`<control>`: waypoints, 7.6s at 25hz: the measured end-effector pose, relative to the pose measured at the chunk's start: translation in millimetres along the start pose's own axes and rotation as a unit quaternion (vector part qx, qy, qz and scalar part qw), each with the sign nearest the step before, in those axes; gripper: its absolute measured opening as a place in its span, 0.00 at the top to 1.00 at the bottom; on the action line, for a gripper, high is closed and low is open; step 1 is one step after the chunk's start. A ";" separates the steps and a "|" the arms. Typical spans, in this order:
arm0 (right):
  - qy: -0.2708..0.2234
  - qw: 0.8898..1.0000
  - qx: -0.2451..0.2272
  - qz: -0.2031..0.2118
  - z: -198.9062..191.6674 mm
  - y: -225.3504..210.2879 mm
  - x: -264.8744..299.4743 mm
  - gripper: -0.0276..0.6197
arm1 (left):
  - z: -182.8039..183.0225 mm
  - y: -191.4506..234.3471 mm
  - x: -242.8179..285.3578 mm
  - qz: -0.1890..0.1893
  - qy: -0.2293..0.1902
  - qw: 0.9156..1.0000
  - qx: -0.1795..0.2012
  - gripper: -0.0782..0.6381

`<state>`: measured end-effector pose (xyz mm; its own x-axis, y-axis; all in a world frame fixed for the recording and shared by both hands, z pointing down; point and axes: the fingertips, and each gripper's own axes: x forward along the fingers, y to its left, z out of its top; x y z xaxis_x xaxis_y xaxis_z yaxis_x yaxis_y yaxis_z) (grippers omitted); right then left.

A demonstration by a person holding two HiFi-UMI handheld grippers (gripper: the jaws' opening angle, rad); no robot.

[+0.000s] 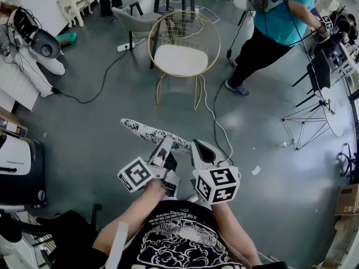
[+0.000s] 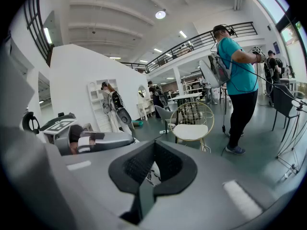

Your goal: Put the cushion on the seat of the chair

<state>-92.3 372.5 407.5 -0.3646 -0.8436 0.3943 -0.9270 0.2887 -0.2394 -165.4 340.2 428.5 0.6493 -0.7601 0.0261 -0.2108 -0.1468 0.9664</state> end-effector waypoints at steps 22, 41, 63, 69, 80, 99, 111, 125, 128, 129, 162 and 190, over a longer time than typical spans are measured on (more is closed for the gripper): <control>0.002 1.000 0.020 0.022 20.0 -5.8 47.0 0.97 | 44.6 19.1 22.7 0.026 -0.011 1.000 0.005 0.88; 0.027 0.994 0.027 0.099 71.9 -119.9 127.5 0.97 | 61.7 27.1 159.4 0.072 -0.039 0.996 0.030 0.88; 0.027 0.996 0.022 0.088 107.4 -181.0 196.1 0.97 | 103.6 41.5 266.3 0.037 -0.055 0.998 -0.010 0.88; 0.025 0.997 0.039 0.057 128.9 -205.1 241.3 0.97 | 136.0 69.5 307.5 0.053 -0.029 0.998 -0.018 0.88; 0.024 0.999 0.038 0.003 173.7 -226.3 310.6 0.97 | 184.5 87.6 369.9 0.038 0.021 0.998 -0.036 0.88; 0.028 0.998 0.037 0.034 196.4 -268.9 378.8 0.97 | 226.0 107.1 465.8 0.058 0.018 0.998 -0.009 0.88; 0.048 0.993 0.040 0.104 204.7 -329.6 416.5 0.97 | 223.6 112.7 546.8 0.091 -0.004 0.995 0.028 0.87; 0.051 0.991 0.058 0.112 207.6 -345.3 443.0 0.97 | 234.7 128.8 577.5 0.112 -0.001 0.993 0.030 0.87; 0.057 0.991 0.061 0.103 204.1 -357.0 452.2 0.97 | 234.6 140.6 591.0 0.113 0.005 0.993 0.024 0.87; 0.059 0.991 0.061 0.099 203.9 -360.0 456.6 0.97 | 235.6 144.5 596.1 0.113 0.008 0.993 0.021 0.87; 0.143 0.977 0.159 -0.009 184.3 -404.6 596.3 0.97 | 253.6 320.3 728.3 0.183 0.149 0.970 -0.061 0.87; 0.102 0.989 0.106 0.010 231.5 -388.1 599.0 0.97 | 278.4 205.2 702.1 0.079 0.190 0.970 0.132 0.83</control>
<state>69.5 -349.6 531.2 -0.4135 -0.7236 0.5527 -0.8879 0.1860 -0.4208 43.8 -399.8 574.1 0.8050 -0.5061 0.3095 -0.4771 -0.2421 0.8449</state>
